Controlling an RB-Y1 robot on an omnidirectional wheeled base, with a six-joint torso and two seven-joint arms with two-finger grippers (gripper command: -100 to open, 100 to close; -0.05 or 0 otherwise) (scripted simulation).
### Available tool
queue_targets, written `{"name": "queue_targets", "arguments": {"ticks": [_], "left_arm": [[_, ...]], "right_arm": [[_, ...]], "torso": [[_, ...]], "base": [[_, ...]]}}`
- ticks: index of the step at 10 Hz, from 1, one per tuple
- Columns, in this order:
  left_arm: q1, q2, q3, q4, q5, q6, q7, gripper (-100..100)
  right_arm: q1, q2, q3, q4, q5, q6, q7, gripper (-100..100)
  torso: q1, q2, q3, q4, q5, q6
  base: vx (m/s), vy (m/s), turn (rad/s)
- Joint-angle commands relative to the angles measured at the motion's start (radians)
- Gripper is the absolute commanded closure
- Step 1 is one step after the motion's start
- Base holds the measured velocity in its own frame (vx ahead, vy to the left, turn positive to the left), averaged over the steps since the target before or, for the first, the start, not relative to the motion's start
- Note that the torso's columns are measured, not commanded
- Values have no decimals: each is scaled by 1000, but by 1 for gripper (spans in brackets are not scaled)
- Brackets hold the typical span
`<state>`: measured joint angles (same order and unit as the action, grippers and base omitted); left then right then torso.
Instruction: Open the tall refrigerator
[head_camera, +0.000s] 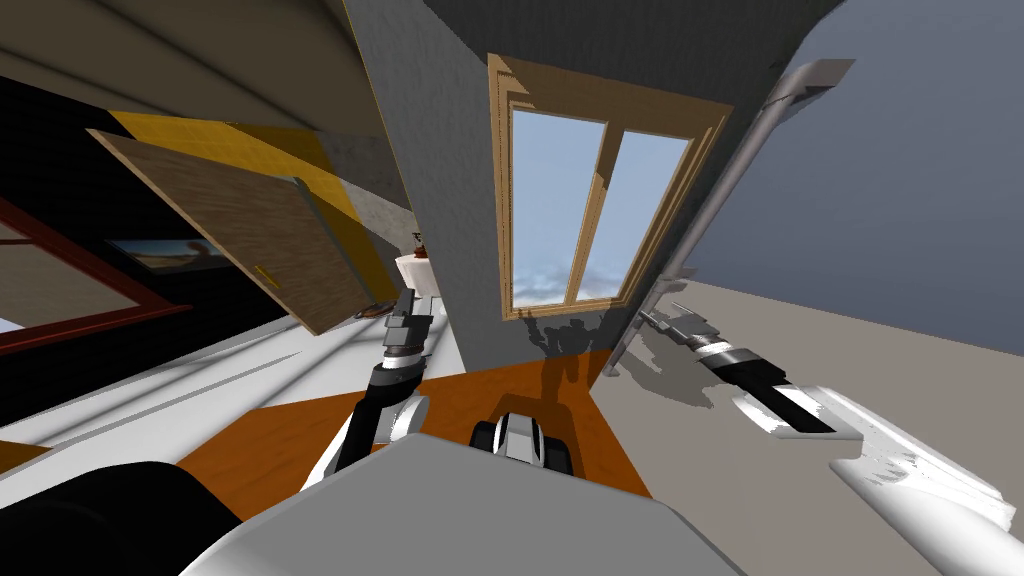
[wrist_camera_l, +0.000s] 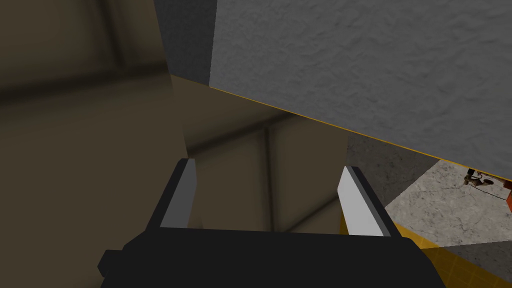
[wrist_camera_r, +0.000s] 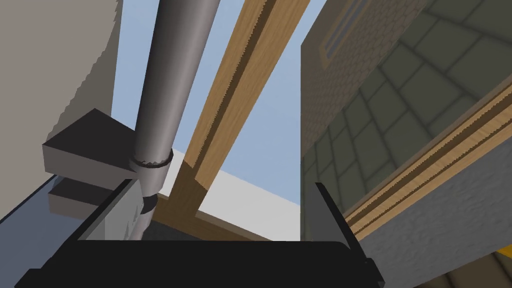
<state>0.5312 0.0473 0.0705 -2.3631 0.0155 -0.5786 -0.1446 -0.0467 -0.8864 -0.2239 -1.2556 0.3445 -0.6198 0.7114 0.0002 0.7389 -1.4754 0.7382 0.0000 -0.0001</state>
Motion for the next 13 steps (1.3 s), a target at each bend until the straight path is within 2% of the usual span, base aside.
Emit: {"name": "queue_targets", "arguments": {"ticks": [1, 3, 4, 5, 6, 8, 9, 10, 11, 13], "left_arm": [[0, 0, 0, 0, 0, 0, 0, 0], [0, 0, 0, 0, 0, 0, 0, 0], [0, 0, 0, 0, 0, 0, 0, 0], [0, 0, 0, 0, 0, 0, 0, 0], [0, 0, 0, 0, 0, 0, 0, 0], [0, 0, 0, 0, 0, 0, 0, 0], [0, 0, 0, 0, 0, 0, 0, 0], [0, 0, 0, 0, 0, 0, 0, 0], [0, 0, 0, 0, 0, 0, 0, 0], [0, 0, 0, 0, 0, 0, 0, 0]], "right_arm": [[-24, -38, -6, 58, 12, -3, 30, -100], [-61, -106, -15, 128, 31, -1, 73, -100], [-61, -107, -15, 141, 31, -1, 73, -100], [-79, -139, -20, 164, 40, 0, 93, -100], [-79, -139, -20, 178, 40, 0, 93, -100], [-110, -197, -28, 238, 56, 0, 129, -100], [-110, -197, -28, 245, 56, 0, 129, -100], [-124, -222, -31, 274, 63, 1, 145, -100], [-124, -222, -31, 274, 63, 1, 145, -100], [-147, -266, -37, 322, 75, 1, 172, -100]], "torso": [[0, 0, 0, 0, 0, 0], [-1, -1, -1, 0, 0, 0], [1, -2, -2, -1, 0, 0], [0, -1, -1, 0, 0, 0], [0, 0, 0, 0, 0, 0], [-1, -1, 0, 0, 0, 0], [1, -1, -1, 0, 0, 0], [0, -1, 0, 0, 0, 0], [-1, -1, 0, 0, 0, 0], [-1, -1, -1, 0, 0, 0]], "base": [[31, 66, -12], [52, 80, -24], [41, 77, -11], [29, 78, -17], [29, 64, -8], [39, 83, -19], [27, 70, -13], [30, 56, -6], [25, 39, -11], [32, 52, -11]]}}
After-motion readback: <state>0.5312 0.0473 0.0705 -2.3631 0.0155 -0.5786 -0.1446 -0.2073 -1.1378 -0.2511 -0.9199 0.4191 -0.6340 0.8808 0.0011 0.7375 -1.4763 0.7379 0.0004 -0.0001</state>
